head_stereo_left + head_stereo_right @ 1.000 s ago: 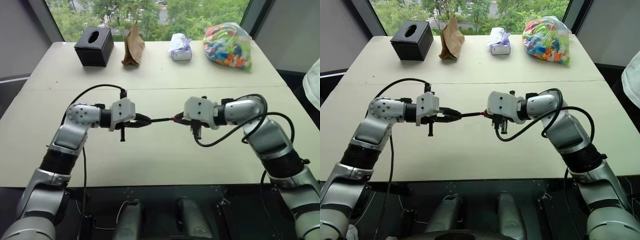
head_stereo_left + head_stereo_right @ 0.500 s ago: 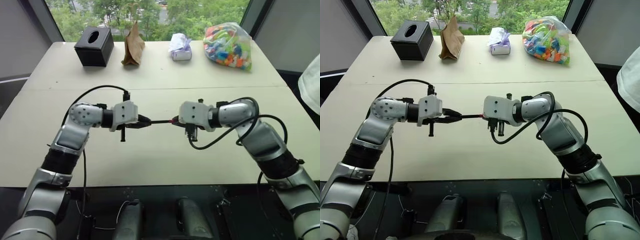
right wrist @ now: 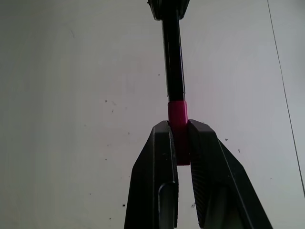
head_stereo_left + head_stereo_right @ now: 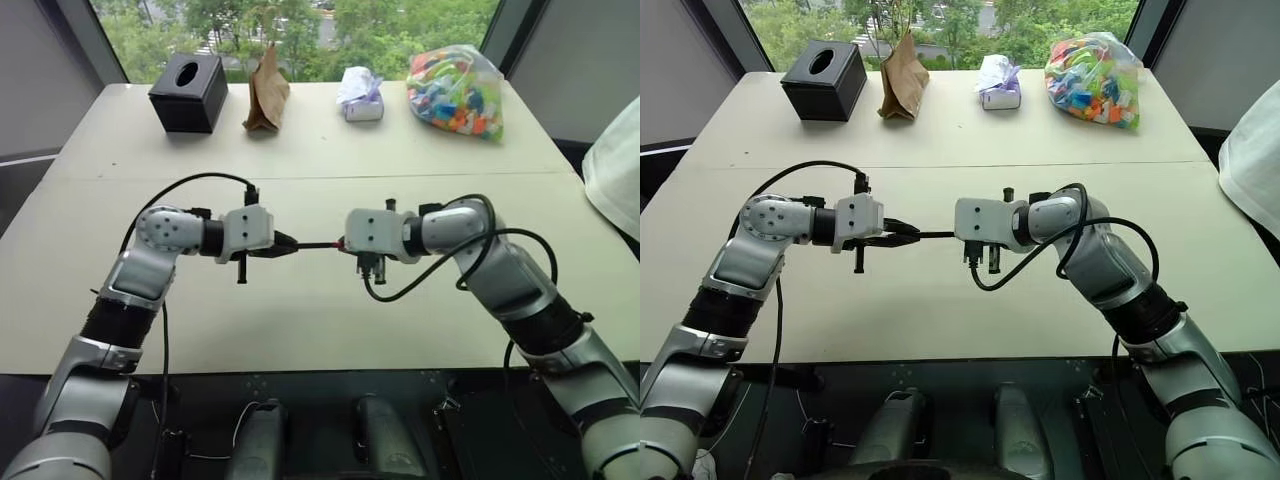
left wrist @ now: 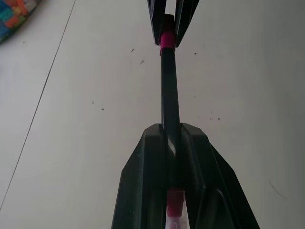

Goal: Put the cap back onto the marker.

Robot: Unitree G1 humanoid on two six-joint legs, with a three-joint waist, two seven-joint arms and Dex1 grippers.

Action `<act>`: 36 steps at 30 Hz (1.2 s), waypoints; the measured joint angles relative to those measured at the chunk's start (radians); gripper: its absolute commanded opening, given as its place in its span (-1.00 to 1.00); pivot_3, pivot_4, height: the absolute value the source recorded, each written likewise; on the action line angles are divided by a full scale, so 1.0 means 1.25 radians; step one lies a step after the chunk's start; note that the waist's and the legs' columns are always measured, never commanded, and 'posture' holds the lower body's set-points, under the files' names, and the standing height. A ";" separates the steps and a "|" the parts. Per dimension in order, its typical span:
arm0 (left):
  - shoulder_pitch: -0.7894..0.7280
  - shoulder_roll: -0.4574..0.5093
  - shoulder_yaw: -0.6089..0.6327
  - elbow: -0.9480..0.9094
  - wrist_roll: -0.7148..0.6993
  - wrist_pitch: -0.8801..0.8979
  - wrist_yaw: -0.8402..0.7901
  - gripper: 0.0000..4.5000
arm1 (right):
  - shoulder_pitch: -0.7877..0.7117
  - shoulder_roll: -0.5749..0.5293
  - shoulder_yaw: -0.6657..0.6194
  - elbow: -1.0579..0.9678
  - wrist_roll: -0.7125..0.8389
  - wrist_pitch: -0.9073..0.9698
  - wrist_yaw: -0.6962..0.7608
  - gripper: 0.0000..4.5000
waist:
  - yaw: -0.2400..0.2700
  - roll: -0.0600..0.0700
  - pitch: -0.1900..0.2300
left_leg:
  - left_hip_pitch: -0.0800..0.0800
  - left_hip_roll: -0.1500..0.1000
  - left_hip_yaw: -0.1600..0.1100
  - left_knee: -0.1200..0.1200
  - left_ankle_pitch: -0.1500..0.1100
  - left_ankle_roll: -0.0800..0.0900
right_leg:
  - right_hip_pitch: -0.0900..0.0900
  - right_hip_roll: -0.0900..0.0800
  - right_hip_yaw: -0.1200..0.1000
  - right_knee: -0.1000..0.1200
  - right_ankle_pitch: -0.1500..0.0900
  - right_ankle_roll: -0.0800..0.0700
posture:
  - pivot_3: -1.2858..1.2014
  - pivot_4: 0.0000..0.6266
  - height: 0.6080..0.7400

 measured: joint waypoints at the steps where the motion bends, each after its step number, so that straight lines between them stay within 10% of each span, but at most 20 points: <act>1: 0.000 0.000 -0.002 0.001 0.003 0.000 0.000 -1.00 | -0.001 0.000 0.005 0.000 -0.007 0.000 0.002 -0.99 | 0.000 0.000 0.000 | 0.000 0.000 0.000 0.000 0.000 0.000 | 0.000 0.000 0.000 0.000 0.000 0.000 | 0.03 -0.52 1.00; 36: 0.004 -0.017 0.032 0.010 -0.004 -0.022 -0.038 -1.00 | 0.019 0.041 -0.044 0.000 -0.024 -0.029 0.053 -0.99 | -0.001 0.000 0.000 | 0.000 0.000 0.000 0.000 0.000 0.000 | 0.000 0.000 0.000 0.000 0.000 0.000 | 0.03 -0.52 1.00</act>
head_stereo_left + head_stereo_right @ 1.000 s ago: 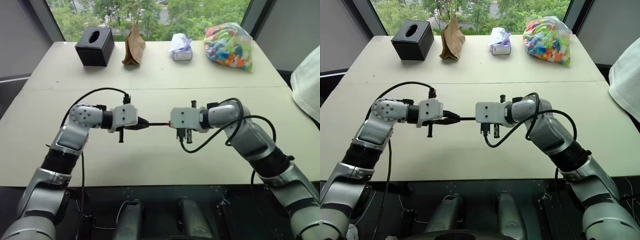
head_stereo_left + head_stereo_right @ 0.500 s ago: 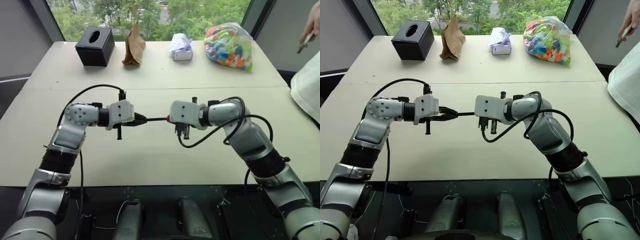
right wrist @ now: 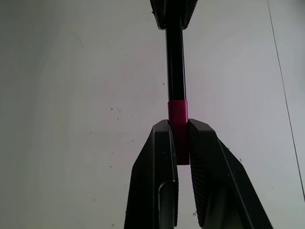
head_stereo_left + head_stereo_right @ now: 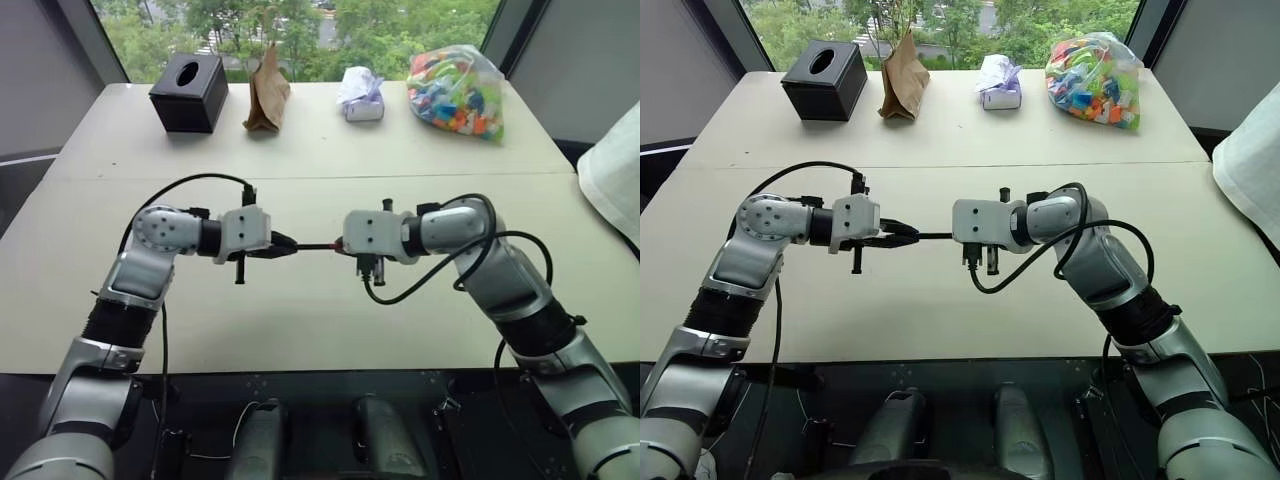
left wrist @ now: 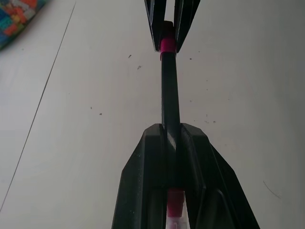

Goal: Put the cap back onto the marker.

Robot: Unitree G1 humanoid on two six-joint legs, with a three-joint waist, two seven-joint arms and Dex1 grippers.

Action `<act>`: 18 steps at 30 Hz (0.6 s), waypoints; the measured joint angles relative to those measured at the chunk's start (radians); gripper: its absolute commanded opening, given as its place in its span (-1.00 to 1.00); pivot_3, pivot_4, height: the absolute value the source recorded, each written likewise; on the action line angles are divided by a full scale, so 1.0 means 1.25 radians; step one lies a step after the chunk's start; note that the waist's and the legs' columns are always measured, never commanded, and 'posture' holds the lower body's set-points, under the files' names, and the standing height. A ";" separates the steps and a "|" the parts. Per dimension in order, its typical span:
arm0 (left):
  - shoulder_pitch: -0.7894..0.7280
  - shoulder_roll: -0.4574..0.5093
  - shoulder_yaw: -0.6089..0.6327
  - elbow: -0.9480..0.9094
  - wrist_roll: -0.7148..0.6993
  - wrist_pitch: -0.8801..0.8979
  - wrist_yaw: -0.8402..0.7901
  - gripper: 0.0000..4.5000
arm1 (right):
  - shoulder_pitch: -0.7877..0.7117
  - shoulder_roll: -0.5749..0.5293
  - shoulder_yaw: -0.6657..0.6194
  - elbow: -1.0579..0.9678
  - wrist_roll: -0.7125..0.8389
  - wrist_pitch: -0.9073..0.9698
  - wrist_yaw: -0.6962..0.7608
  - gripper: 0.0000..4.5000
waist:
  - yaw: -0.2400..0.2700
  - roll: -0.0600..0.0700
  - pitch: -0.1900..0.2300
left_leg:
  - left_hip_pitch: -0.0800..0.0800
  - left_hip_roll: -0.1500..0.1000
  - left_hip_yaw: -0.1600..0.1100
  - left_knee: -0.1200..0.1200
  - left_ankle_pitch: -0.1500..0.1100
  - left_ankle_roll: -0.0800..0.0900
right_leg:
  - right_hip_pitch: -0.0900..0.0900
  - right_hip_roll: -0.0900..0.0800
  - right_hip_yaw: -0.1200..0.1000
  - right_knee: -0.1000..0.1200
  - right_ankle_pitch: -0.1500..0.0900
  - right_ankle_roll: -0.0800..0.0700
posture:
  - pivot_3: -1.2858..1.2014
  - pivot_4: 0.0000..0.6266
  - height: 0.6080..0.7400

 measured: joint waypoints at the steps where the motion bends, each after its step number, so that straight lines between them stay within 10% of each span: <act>1: 0.000 0.000 0.000 0.000 0.000 0.000 0.000 -1.00 | 0.000 0.001 0.000 0.000 0.000 0.000 0.000 -0.99 | 0.000 0.000 0.000 | 0.000 0.000 0.000 0.000 0.000 0.000 | 0.000 0.000 0.000 0.000 0.000 0.000 | 0.03 -0.52 1.00; 10: 0.000 0.001 0.002 0.001 0.004 -0.005 0.002 -1.00 | 0.000 0.007 -0.002 0.003 -0.007 0.000 -0.003 -0.99 | 0.000 0.000 0.000 | 0.000 0.000 0.000 0.000 0.000 0.000 | 0.000 0.000 0.000 0.000 0.000 0.000 | 0.03 -0.52 1.00; 18: 0.013 -0.007 -0.013 -0.046 -0.011 0.006 0.029 -1.00 | 0.000 0.012 0.025 -0.005 0.027 -0.042 0.006 0.76 | 0.000 0.000 0.000 | 0.000 0.000 0.000 0.000 0.000 0.000 | 0.000 0.000 0.000 0.000 0.000 0.000 | 0.03 -0.52 1.00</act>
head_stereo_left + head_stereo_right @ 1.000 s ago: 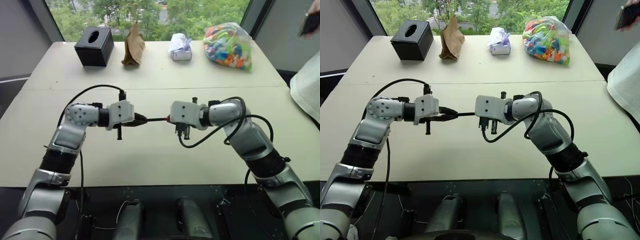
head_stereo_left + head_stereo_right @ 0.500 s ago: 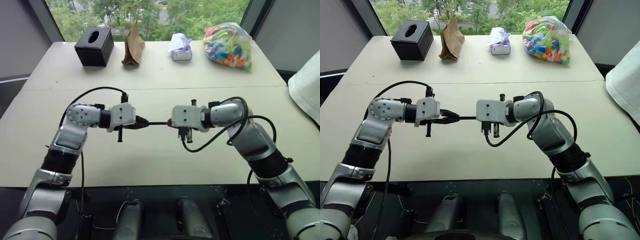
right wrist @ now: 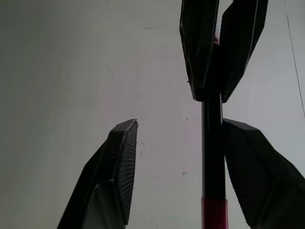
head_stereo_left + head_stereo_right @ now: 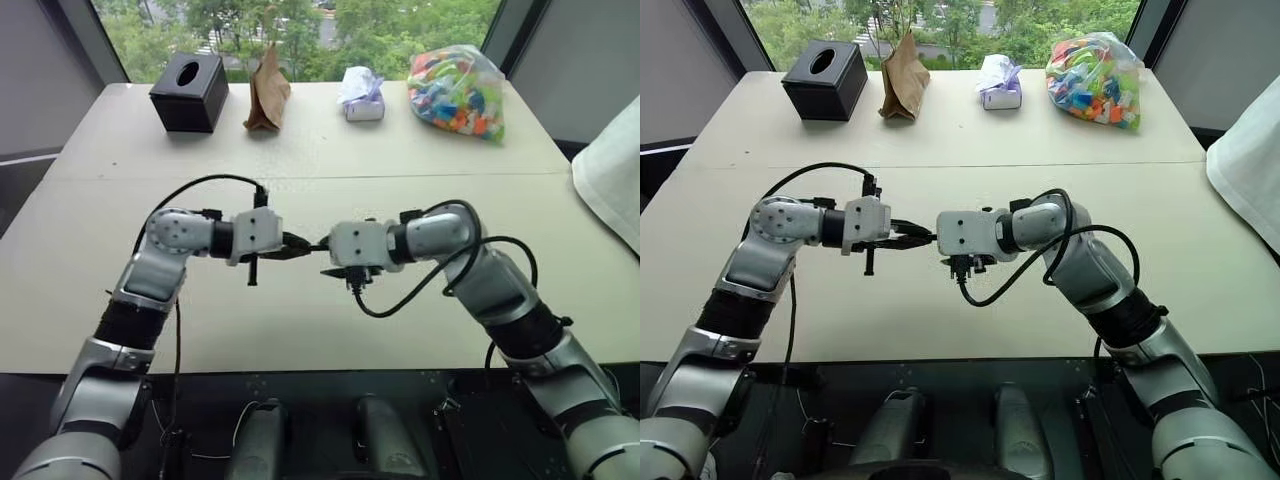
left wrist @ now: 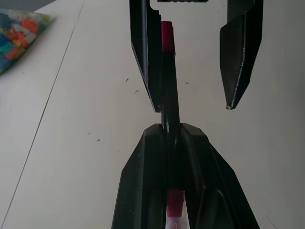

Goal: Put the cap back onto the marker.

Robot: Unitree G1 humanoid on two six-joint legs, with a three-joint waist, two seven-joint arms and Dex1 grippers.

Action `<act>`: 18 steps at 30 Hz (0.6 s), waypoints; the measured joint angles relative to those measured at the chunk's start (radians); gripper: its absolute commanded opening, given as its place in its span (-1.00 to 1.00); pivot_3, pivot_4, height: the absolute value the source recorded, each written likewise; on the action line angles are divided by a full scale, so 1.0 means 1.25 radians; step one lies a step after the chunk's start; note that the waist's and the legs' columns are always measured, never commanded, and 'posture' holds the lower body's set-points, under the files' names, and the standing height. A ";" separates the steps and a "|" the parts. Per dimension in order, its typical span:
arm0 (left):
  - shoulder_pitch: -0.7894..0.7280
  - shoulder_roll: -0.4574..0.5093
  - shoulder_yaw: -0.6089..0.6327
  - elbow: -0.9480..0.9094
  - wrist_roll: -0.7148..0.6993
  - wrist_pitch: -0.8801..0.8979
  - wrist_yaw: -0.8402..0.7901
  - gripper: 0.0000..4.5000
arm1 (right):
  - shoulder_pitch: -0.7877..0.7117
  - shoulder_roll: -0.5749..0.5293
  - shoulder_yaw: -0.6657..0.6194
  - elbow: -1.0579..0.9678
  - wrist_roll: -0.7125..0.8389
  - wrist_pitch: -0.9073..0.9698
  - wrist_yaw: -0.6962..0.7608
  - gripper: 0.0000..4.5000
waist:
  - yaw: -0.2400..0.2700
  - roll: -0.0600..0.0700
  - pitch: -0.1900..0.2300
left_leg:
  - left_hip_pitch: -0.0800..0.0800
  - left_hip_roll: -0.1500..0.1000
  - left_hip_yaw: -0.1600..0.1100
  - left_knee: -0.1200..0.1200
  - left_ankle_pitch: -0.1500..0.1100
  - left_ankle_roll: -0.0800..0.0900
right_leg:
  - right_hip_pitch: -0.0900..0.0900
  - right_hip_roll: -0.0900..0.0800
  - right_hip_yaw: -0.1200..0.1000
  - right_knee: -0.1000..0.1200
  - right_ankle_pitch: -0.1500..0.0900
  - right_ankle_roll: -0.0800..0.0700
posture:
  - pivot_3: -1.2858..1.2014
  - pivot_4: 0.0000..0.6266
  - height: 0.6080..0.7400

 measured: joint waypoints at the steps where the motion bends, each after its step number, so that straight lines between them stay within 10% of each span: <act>1: 0.013 0.012 0.003 -0.007 -0.001 0.006 0.005 -1.00 | 0.000 -0.011 -0.002 0.002 0.001 0.000 0.000 0.98 | -0.001 0.000 0.000 | 0.000 0.000 0.000 0.000 0.000 0.000 | 0.000 0.000 0.000 0.000 0.000 0.000 | 0.03 -0.52 1.00; 10: 0.183 0.104 0.088 -0.120 0.000 0.141 0.112 -1.00 | 0.057 -0.064 -0.109 -0.006 0.060 0.045 -0.044 0.98 | 0.002 0.000 0.000 | 0.000 0.000 0.000 0.000 0.000 0.000 | 0.000 0.000 0.000 0.000 0.000 0.000 | 0.03 -0.52 1.00; 18: 0.281 0.044 0.267 -0.328 -0.076 0.559 0.366 -1.00 | 0.111 -0.044 -0.193 -0.087 0.158 0.134 -0.111 0.98 | 0.001 0.000 0.000 | 0.000 0.001 -0.001 0.000 0.000 0.000 | 0.000 0.000 0.000 0.000 0.000 0.000 | 0.03 -0.52 1.00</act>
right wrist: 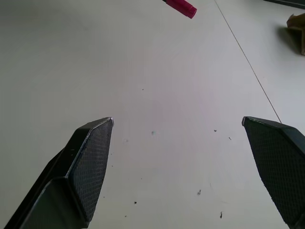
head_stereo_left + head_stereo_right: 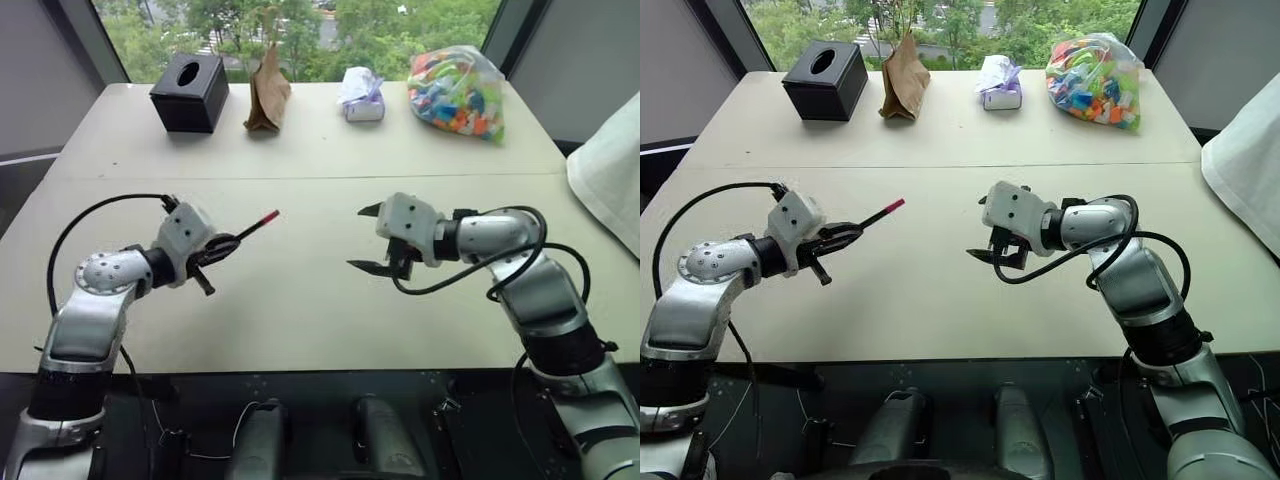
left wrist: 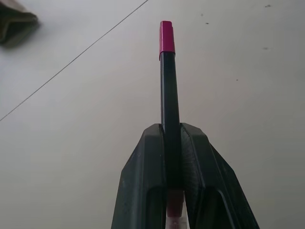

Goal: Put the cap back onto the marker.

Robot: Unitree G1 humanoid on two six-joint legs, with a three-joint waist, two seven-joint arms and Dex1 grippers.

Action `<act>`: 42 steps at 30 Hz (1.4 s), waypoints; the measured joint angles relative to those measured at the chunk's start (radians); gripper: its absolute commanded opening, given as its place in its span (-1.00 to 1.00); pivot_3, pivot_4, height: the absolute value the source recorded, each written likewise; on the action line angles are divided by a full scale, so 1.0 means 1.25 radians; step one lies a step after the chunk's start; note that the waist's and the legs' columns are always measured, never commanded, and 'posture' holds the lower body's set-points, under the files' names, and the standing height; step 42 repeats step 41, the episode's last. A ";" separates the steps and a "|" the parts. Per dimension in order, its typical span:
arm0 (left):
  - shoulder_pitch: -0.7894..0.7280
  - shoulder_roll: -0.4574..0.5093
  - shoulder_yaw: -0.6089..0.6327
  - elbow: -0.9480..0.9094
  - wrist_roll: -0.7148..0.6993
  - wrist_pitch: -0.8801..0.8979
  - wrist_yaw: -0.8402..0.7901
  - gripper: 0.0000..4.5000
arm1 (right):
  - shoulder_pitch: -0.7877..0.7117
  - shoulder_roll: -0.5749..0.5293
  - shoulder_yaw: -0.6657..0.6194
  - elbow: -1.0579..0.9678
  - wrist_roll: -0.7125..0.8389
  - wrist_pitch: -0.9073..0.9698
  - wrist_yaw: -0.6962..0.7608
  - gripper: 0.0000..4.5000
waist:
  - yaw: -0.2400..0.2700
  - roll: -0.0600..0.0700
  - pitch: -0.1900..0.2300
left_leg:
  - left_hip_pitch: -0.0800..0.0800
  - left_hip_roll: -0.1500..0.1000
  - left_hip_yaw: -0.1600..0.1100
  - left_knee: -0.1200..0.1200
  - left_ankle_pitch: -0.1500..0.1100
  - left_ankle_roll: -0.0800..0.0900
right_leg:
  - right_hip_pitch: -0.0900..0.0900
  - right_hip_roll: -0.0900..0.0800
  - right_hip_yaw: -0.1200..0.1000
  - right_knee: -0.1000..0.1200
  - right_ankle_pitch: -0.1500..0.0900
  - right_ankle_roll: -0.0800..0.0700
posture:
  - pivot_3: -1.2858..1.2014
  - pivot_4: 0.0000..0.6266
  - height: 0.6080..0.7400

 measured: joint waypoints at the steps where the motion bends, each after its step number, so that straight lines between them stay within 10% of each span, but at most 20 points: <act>1: 0.008 -0.012 0.018 -0.024 -0.011 0.047 0.028 -1.00 | 0.002 0.001 -0.003 -0.008 0.013 0.008 -0.005 0.98 | 0.000 0.000 0.000 | 0.000 0.000 0.000 0.000 0.000 0.000 | 0.000 0.000 0.000 0.000 0.000 0.000 | 0.03 -0.52 1.00; 18: 0.071 -0.167 0.150 -0.130 -0.062 0.424 0.347 -1.00 | -0.014 -0.036 -0.176 -0.067 0.329 0.194 -0.024 0.98 | 0.003 -0.001 -0.001 | 0.000 0.000 -0.001 0.000 0.000 0.000 | 0.000 0.000 0.000 0.000 0.000 0.000 | 0.03 -0.52 1.00; 27: 0.070 -0.182 0.159 -0.127 -0.099 0.437 0.366 0.97 | -0.014 -0.063 -0.182 -0.079 0.379 0.198 -0.062 1.00 | 0.003 -0.001 -0.001 | 0.000 0.000 0.000 0.000 0.000 0.000 | 0.000 0.000 0.000 -0.001 0.000 0.000 | 0.03 -0.52 1.00; 42: 0.048 -0.247 0.265 -0.384 -0.185 0.577 0.434 0.99 | -0.039 -0.119 -0.182 -0.048 0.418 0.180 -0.044 1.00 | 0.002 -0.001 0.000 | 0.000 0.000 0.000 0.000 0.000 0.000 | 0.001 0.000 0.000 -0.001 0.000 0.000 | 0.03 -0.52 1.00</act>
